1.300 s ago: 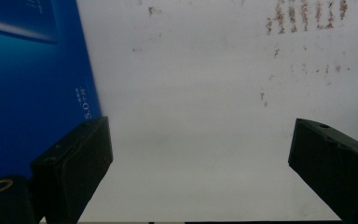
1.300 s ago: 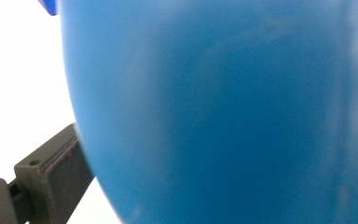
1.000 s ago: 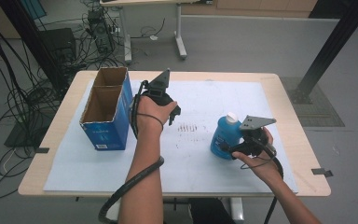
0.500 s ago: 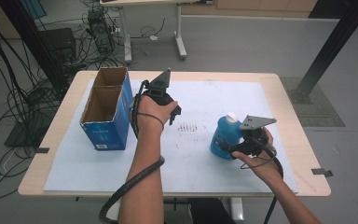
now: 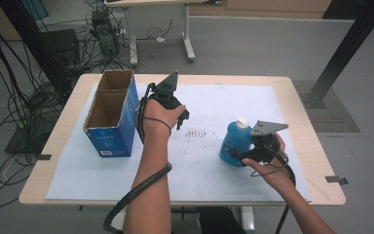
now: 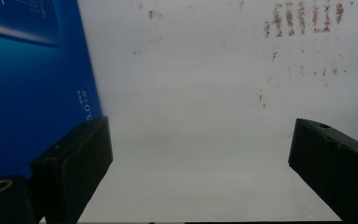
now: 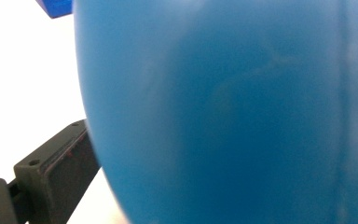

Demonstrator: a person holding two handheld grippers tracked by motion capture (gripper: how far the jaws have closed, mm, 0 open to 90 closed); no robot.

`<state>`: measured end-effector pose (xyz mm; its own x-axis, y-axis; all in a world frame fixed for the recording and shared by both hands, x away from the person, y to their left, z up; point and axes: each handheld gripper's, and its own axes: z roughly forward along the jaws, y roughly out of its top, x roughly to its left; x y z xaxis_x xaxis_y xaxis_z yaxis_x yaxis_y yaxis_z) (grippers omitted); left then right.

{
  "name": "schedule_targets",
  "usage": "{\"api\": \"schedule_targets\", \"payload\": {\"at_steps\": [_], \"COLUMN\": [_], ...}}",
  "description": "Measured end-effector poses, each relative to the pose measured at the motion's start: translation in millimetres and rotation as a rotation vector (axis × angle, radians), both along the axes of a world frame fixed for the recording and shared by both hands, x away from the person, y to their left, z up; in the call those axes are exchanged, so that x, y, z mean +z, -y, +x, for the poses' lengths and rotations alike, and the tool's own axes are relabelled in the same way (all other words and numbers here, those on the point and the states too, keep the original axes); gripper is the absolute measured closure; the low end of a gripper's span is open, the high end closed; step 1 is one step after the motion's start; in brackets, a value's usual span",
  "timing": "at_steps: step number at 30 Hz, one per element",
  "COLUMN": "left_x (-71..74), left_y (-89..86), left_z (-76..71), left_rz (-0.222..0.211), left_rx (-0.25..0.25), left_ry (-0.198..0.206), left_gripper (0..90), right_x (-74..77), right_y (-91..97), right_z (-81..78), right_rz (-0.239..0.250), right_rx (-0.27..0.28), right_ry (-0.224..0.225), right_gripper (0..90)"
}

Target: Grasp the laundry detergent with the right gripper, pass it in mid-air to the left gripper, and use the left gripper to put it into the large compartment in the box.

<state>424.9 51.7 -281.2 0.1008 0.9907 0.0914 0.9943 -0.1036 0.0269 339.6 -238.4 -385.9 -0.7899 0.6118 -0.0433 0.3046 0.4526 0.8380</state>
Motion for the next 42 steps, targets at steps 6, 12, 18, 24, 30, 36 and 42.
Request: {"api": "schedule_targets", "payload": {"at_steps": [6,12,18,24,30,36,42], "left_x": [-0.4,1.2,0.0,0.7,0.4,0.5,-1.0], "left_y": [0.1,0.5,2.3,3.2,2.7,2.1,1.0], "left_z": [-0.1,-0.2,-0.5,0.0,0.0,-0.4,-0.9], "left_rz": [-0.001,-0.001,-0.004,-0.001,0.000,0.000,-0.001], "left_rx": [-0.002,-0.002,-0.004,-0.007,-0.005,-0.008,-0.002], "left_ry": [-0.001,0.003,0.003,0.002,0.002,0.004,0.003], "left_gripper": [6.6,6.6,6.6,6.6,6.6,6.6,6.7], "right_x": [0.3,-0.3,-1.3,-1.9,-3.4,-5.6,-6.0], "right_y": [-0.3,-0.9,-1.2,-0.9,-1.0,-3.4,-1.9], "right_z": [0.0,-0.3,-0.3,0.1,0.0,0.7,1.1], "right_rz": [-0.003,-0.001,0.001,0.003,0.012,0.016,0.026], "right_rx": [0.000,-0.001,-0.003,-0.002,-0.005,0.012,0.018], "right_ry": [0.003,0.001,-0.001,-0.004,-0.008,-0.009,-0.002], "right_gripper": [1.6,1.6,1.6,1.6,1.8,7.6,19.0]}}
